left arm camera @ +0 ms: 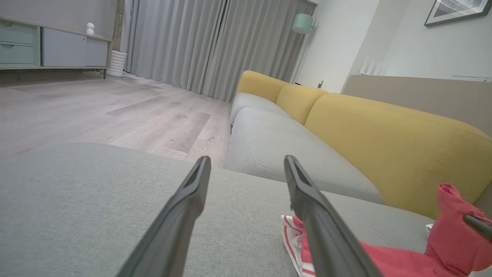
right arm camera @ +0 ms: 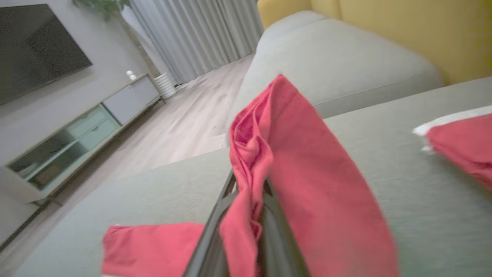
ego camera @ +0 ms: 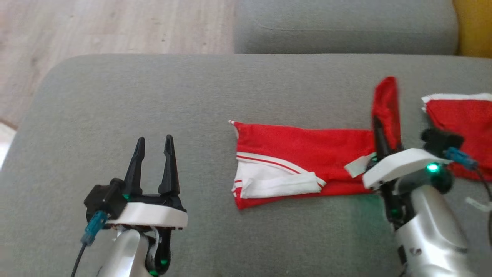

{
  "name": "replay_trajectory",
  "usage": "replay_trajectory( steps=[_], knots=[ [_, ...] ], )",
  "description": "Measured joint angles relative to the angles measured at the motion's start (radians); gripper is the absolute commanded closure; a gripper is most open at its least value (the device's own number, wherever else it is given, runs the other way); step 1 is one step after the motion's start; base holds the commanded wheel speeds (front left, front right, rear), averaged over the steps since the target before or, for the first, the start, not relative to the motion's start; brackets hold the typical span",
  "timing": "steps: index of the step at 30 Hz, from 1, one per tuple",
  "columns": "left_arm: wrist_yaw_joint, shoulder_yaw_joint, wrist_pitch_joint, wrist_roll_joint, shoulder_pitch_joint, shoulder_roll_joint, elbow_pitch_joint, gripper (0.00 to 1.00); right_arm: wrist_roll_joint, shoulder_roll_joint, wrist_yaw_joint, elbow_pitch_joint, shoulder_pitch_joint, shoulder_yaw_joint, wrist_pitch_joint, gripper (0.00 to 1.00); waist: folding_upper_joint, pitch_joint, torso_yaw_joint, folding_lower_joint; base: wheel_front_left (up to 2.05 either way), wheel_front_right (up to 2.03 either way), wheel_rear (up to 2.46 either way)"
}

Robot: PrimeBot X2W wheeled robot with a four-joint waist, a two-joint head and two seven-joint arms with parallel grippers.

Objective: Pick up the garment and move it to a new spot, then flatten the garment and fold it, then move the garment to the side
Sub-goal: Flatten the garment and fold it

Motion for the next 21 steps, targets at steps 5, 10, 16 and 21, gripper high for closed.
replay_trajectory(
  steps=[5, 10, 16, 21],
  knots=[
    [0.000, -0.001, 0.000, 0.001, 0.003, 0.000, 0.001, 0.00, 0.147, 0.001, 0.000, -0.007, 0.010, 0.186, 0.002, 1.00, 0.0000, -0.010, 0.060, 0.0000, 0.00, 0.00, 0.00],
    [-0.002, -0.010, 0.000, 0.001, 0.003, 0.000, 0.006, 0.00, 0.242, 0.001, 0.000, 0.046, 0.007, 0.320, -0.036, 1.00, 0.0000, -0.012, 0.121, 0.0000, 0.00, 0.00, 0.00],
    [-0.009, -0.025, 0.000, 0.001, 0.003, 0.000, 0.012, 0.00, 0.346, 0.000, 0.000, 0.138, -0.020, 0.435, -0.093, 1.00, 0.0000, -0.006, 0.184, 0.0001, 0.00, 0.00, 0.00],
    [-0.009, -0.029, 0.000, 0.001, 0.003, 0.000, 0.019, 0.00, 0.425, 0.000, 0.000, 0.177, -0.057, 0.532, -0.128, 1.00, 0.0000, 0.006, 0.215, 0.0001, 0.00, 0.00, 0.00]
  ],
)
